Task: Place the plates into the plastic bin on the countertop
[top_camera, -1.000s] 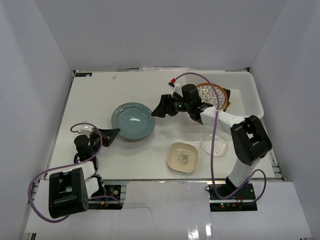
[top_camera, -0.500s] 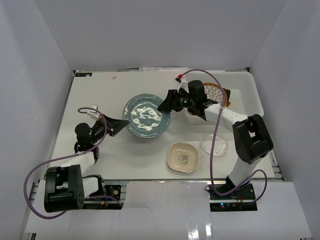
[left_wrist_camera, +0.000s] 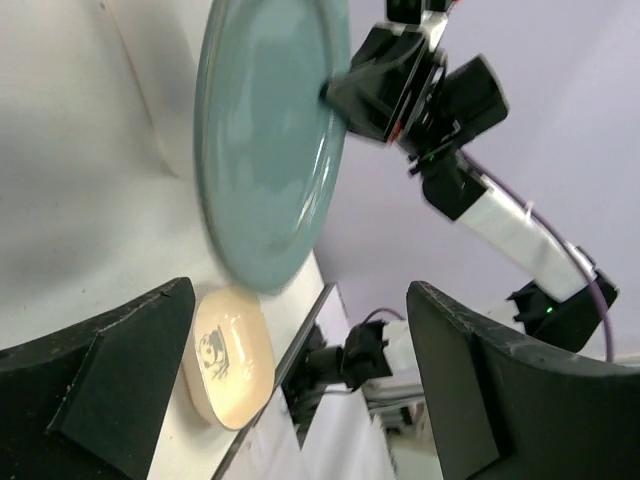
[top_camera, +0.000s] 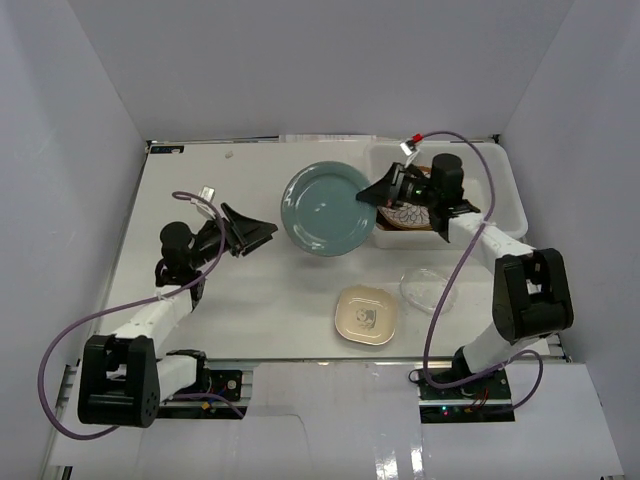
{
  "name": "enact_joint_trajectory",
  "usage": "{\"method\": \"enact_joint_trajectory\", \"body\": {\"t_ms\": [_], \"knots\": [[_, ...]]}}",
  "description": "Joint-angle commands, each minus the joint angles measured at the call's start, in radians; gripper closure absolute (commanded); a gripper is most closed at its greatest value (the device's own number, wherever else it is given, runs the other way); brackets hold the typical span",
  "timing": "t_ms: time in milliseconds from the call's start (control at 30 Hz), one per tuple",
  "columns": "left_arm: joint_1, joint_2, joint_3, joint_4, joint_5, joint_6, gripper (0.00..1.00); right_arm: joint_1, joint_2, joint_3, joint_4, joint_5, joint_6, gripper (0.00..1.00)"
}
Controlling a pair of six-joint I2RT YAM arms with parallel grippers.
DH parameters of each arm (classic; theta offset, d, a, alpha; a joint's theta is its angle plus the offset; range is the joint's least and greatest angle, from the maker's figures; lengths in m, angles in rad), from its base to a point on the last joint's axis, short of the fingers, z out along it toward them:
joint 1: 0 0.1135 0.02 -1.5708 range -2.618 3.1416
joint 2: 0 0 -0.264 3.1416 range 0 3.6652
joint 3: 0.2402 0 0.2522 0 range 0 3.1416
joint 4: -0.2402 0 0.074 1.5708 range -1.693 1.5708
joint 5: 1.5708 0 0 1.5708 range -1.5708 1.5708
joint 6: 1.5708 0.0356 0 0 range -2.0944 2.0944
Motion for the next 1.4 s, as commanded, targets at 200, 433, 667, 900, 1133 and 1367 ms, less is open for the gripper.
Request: {"method": "enact_joint_trajectory", "body": {"t_ms": [200,433,667,900,1133,1367], "knots": [[-0.373,0.174,0.191,-0.362,-0.236,0.301,0.02,-0.465,-0.175,-0.044,0.086,0.182,0.065,0.92],[-0.577,0.422,0.362,-0.523,-0.354,0.426,0.02,-0.562,-0.105,-0.043,-0.017,0.293,-0.035,0.92],[-0.708,0.564,0.491,-0.666,-0.507,0.523,0.03,-0.565,-0.045,-0.017,-0.069,0.294,-0.076,0.85],[-0.763,0.643,0.546,-0.775,-0.57,0.581,0.15,-0.559,-0.071,-0.032,-0.161,0.358,-0.141,0.25],[-0.78,0.634,0.541,-0.813,-0.613,0.605,0.53,-0.559,-0.327,-0.133,-0.255,0.46,-0.202,0.1],[-0.783,0.569,0.515,-0.805,-0.644,0.588,1.0,-0.559,-0.618,-0.444,-0.323,0.523,-0.182,0.05]]}}
